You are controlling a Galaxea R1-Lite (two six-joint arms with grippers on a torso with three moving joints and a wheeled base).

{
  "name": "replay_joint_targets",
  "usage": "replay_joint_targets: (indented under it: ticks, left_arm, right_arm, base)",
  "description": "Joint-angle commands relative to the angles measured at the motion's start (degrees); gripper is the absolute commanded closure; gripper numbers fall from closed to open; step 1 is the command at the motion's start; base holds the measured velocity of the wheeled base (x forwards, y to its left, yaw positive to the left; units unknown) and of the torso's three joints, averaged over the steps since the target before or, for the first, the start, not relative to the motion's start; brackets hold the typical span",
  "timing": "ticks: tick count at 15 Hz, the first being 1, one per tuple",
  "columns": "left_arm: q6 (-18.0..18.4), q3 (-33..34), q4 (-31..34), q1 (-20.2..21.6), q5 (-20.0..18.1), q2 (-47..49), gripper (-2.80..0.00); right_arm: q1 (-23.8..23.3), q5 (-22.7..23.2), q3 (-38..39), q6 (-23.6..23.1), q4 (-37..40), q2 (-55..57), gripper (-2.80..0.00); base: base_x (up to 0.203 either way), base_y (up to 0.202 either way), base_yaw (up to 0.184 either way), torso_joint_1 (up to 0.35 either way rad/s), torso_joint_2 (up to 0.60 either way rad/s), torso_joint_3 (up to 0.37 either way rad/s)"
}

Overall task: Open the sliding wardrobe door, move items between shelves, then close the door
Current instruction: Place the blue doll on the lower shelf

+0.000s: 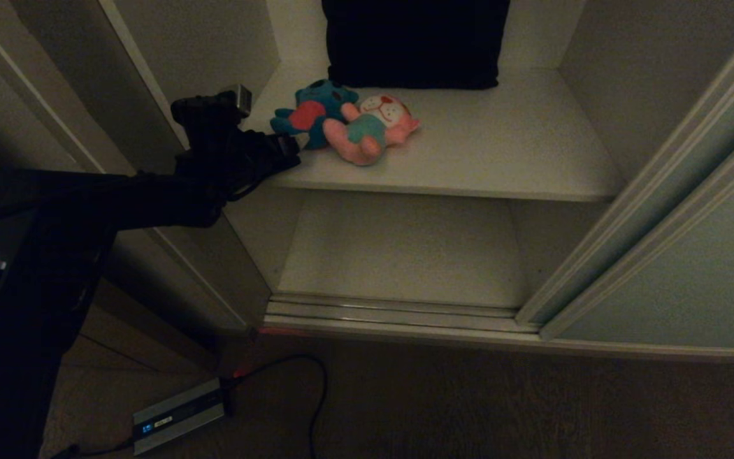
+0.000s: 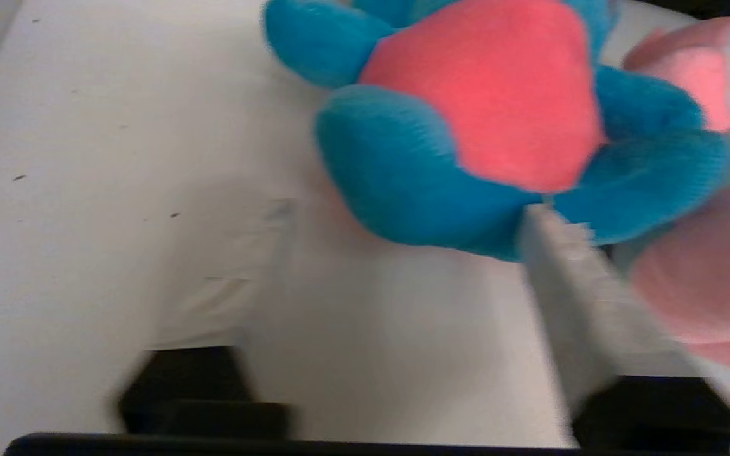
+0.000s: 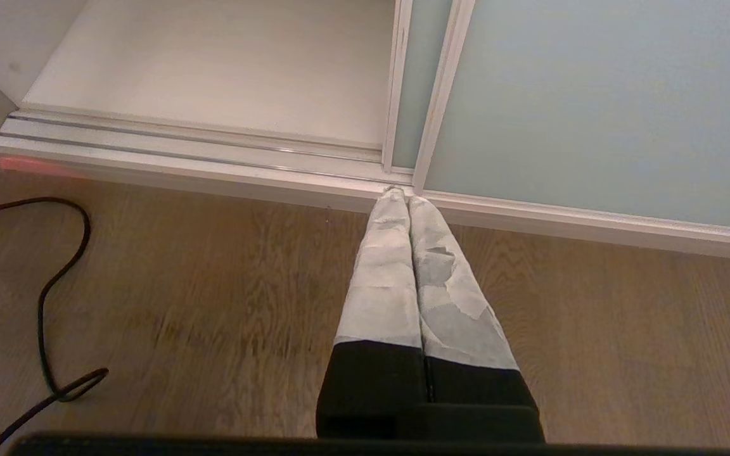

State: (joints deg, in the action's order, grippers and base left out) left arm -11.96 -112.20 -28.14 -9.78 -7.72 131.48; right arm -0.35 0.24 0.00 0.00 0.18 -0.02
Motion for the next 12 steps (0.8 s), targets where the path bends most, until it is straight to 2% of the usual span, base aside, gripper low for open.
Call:
replay_joint_targets:
  ticks: [1,12]
  left_arm:
    - [0.0,-0.1,-0.3,0.0,-0.8,0.3,0.0]
    - [0.0,0.1,-1.0,-0.2,-1.6,-4.0,0.0]
  right_arm:
    - [0.0,0.0,0.2,0.0,0.0,0.0,0.0]
    - [0.0,0.0,0.2,0.0,0.0,0.0,0.0]
  base:
    - [0.0,0.0,0.0,0.0,0.0,0.0]
    - [0.0,0.0,0.0,0.0,0.0,0.0]
